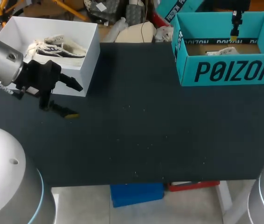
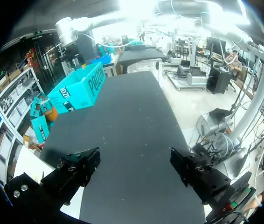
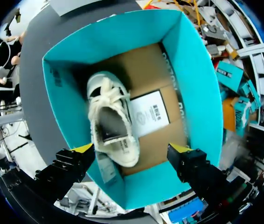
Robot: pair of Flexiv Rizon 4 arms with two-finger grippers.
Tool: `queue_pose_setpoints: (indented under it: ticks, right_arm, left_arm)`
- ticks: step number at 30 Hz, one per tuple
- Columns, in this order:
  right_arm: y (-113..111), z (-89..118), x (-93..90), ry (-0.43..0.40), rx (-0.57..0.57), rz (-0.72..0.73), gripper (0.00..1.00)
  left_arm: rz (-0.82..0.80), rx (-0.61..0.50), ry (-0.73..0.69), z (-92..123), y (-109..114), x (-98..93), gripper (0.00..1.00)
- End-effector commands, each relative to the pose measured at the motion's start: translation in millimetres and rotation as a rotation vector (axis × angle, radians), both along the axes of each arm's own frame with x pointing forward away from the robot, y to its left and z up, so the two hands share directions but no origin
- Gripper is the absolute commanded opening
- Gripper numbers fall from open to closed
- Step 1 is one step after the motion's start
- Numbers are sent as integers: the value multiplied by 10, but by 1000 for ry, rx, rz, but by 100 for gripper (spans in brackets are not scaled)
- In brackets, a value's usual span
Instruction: Take the shoe out of the shoebox, open the shoe tongue, remove and reinsert the insole, then place the shoe into the shoebox
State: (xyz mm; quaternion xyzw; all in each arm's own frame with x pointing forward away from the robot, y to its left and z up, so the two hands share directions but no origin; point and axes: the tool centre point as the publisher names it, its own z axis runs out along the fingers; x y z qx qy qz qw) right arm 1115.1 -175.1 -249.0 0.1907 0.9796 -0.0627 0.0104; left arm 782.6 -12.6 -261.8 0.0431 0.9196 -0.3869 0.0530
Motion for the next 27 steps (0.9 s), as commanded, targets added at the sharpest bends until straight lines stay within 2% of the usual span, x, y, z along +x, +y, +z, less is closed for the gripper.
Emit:
queue_pose_setpoints:
  ticks: [1, 6, 12, 18, 27]
  right_arm:
    - [265, 775, -445, -96, -37, -52, 100]
    - [622, 1127, -761, -147, -48, -182, 100]
    - [1029, 1224, -1143, -148, -82, -308, 100]
    - [1407, 1134, -1498, -151, -81, -441, 100]
    - [1798, 711, -1841, -129, -15, -560, 100]
  left_arm:
    - [1, 1, -3, 0, 4, -9, 100]
    - [1, 1, -3, 0, 4, -9, 100]
    - [1, 1, -3, 0, 4, -9, 100]
    - [1, 1, -3, 0, 4, -9, 100]
    - [1, 1, -3, 0, 4, -9, 100]
